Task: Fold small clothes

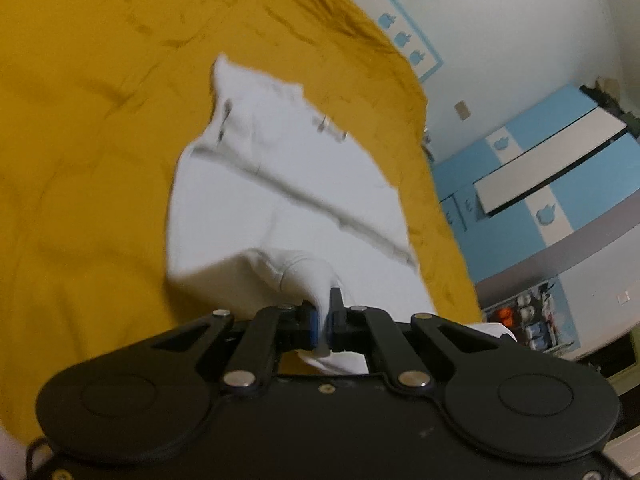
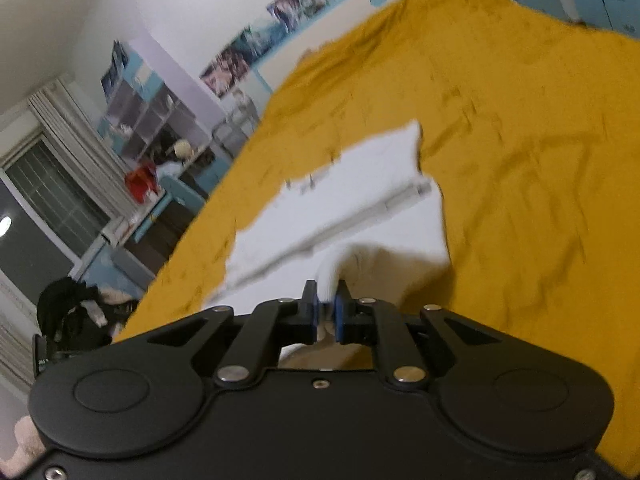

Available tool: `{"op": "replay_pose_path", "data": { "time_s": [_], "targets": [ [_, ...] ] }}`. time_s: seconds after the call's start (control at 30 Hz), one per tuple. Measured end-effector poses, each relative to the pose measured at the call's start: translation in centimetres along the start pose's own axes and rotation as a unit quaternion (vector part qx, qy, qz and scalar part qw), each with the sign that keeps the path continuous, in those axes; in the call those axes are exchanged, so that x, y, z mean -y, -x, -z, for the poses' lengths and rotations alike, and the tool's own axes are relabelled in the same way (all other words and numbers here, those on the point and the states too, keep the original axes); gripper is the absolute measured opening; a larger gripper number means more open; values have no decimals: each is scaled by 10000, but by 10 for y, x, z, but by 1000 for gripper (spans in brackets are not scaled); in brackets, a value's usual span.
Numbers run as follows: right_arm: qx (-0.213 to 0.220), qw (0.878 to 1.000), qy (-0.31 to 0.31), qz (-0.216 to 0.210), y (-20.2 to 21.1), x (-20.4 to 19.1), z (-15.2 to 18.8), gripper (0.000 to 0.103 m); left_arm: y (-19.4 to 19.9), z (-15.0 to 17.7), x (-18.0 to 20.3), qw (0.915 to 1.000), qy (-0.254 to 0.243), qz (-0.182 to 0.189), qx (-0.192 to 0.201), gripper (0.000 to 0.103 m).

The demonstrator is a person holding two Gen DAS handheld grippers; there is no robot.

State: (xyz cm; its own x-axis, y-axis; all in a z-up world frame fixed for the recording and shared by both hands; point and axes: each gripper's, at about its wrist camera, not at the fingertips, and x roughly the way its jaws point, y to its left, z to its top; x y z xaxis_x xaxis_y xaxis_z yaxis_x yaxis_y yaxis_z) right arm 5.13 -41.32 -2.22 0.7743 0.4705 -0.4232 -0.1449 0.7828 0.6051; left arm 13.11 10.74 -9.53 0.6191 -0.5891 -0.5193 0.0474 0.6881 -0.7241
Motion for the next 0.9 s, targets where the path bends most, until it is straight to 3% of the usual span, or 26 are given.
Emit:
{"op": "replay_pose_path", "data": {
  "time_s": [0.2,0.37,0.57,0.6,0.63,0.67,0.73,0.77,0.9],
  "targets": [
    [403,9991,63,-72,-61,2,-78,8,-42,-89,5,9997,-85,51,232,1],
    [446,9989,-105,115,-146,21,-144,8,-101,-174,-3,9994,-157,-48,316,1],
    [351,9977,-245,522,-255,49,-188,8,-194,-253,-30,9992,-149,-331,173,3],
    [296,9975,-260,582,-272,54,-191,9,-211,-262,-37,9985,-167,-519,107,5],
    [126,9969,-266,729,-291,60,-194,10,-220,-266,-43,9966,-86,-798,180,12],
    [45,9939,-323,1050,-307,66,-195,18,-227,-270,-51,9941,53,-1064,227,28],
    [144,9877,-387,1508,-316,72,-193,38,-225,-270,-63,9929,273,-1112,320,40],
    [230,9872,-372,1532,-315,72,-191,47,-220,-267,-64,9934,233,-1063,354,40],
    [302,9919,-545,1106,-281,72,-174,49,-192,-238,-56,9925,-202,-1185,206,47]
  ]
}}
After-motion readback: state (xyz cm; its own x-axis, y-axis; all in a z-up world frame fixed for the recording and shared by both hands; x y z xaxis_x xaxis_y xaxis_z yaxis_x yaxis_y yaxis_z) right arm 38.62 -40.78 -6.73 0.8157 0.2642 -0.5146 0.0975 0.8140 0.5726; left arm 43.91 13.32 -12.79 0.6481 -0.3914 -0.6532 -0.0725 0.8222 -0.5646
